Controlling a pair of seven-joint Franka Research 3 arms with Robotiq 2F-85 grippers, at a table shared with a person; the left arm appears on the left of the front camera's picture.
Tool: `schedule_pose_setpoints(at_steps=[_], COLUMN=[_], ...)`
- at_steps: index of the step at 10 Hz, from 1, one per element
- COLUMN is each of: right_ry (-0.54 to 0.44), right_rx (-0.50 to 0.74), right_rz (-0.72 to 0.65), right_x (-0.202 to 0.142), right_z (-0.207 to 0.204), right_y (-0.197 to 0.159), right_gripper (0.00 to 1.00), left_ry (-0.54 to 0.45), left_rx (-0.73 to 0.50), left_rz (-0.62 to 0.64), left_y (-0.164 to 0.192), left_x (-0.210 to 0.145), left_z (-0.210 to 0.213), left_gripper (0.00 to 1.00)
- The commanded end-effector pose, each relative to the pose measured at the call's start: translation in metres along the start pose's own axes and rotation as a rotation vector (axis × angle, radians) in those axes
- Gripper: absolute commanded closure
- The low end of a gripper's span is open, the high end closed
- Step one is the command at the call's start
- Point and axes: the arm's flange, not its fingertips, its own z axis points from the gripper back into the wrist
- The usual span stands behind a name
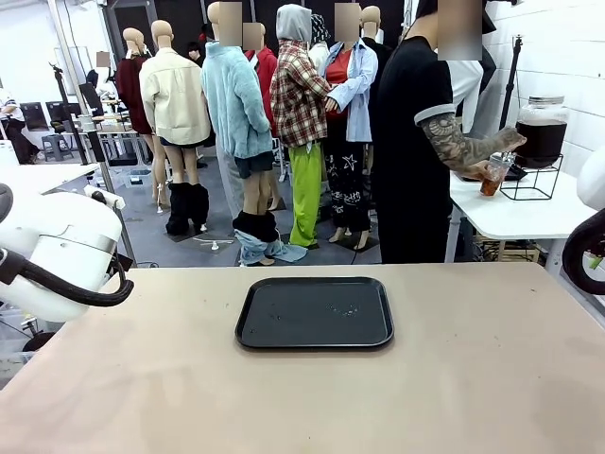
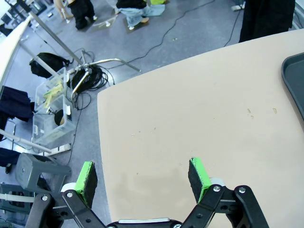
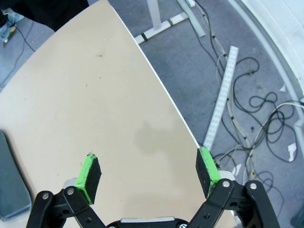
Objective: Pour the drink into the iced cup.
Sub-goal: Open the gripper to release the iced cup you were holding.
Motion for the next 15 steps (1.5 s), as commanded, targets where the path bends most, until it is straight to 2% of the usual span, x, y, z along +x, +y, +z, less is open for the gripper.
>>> schedule_pose_setpoints(at_steps=[1, 15], right_ry=[-0.01, -0.01], right_rx=[-0.004, -0.004], right_rz=[0.004, 0.004], right_x=[0.0011, 0.0011], right_z=[-0.0016, -0.0016], right_y=[-0.0002, -0.0002], right_gripper=[0.0, 0.0], left_ry=[-0.007, -0.007], left_rx=[-0.005, -0.005], left_rz=[-0.013, -0.013], left_y=[0.0033, 0.0033], left_x=[0.0023, 0.0023], left_z=[-0.0011, -0.0011], left_gripper=[0.0, 0.0])
